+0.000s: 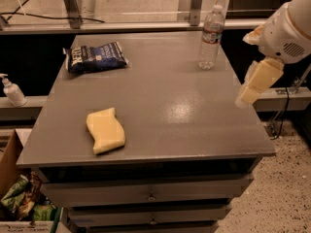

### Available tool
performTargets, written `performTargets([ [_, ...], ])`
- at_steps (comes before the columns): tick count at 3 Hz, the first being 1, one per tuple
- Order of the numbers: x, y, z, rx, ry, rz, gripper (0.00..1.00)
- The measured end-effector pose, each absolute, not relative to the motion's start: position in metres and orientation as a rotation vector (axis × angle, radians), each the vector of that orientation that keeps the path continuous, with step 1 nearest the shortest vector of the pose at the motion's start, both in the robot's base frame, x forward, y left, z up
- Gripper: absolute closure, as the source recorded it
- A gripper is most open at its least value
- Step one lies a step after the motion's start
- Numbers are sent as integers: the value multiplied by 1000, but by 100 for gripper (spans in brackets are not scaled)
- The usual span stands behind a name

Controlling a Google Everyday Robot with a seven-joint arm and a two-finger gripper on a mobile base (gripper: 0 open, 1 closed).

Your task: Move water bottle near blue chip bag

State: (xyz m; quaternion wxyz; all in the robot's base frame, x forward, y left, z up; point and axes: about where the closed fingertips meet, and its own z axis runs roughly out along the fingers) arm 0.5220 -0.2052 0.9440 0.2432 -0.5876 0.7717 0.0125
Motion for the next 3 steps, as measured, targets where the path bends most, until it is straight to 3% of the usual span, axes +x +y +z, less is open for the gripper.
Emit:
performTargets([
  [3, 668, -219, 907, -1349, 2104, 49, 0],
])
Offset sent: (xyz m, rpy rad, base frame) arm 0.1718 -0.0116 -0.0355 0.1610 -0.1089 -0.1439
